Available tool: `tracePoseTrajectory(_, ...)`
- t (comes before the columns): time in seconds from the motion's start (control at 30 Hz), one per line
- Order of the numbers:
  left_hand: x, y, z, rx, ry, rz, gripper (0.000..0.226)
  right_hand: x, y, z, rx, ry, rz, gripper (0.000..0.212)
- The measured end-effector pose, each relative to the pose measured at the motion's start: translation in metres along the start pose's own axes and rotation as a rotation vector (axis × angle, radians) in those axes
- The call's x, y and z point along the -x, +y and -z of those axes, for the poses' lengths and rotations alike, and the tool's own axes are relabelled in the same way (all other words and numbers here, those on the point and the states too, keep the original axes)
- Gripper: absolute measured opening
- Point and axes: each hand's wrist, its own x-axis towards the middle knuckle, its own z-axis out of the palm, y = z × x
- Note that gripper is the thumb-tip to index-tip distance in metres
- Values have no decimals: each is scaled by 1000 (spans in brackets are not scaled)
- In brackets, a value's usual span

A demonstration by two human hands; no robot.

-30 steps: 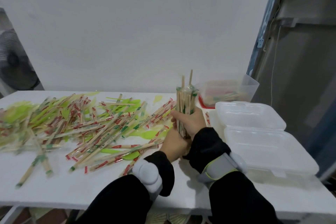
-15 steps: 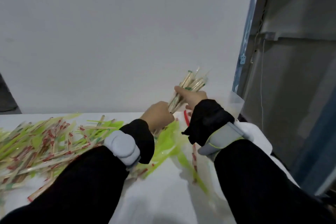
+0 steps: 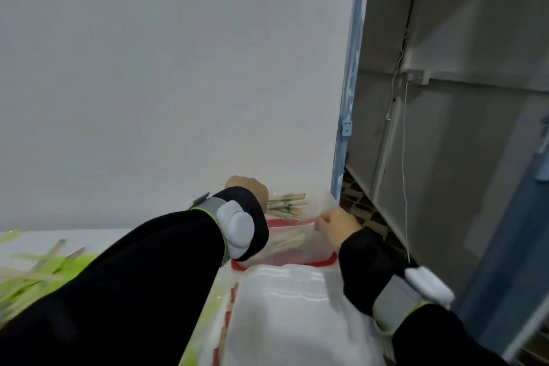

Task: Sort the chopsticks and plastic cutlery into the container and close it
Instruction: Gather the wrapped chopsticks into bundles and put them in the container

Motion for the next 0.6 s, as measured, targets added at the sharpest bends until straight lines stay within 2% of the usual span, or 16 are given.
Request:
tracePoseTrajectory(0.07,-12,7,-12,11,16,-10,12,5,-4,-7,2,32,20,33)
tracePoseTrajectory(0.17,-39,23,-32,50,-57,-41,11,1,2,-4,-8,51,49,36)
tracePoseTrajectory(0.23,-50,25,-47,53,-153,-64,20,0,0,-3,35,32,62,37)
tracePoseTrajectory(0.3,-51,24,-52,-48,-220,-139,35,-2,-2,-4,76,36,62,35)
tracePoseTrajectory(0.37,-50,26,-48,-78,-208,-142,43,-8,-3,-5,136,10,31,23)
tracePoseTrajectory(0.5,-49,19,-47,39,-137,-83,26,-14,-19,-4,377,-20,25,15)
tracePoseTrajectory(0.6,-44,5,-42,179,-125,-45,45,-24,-28,-7,400,-44,61,15)
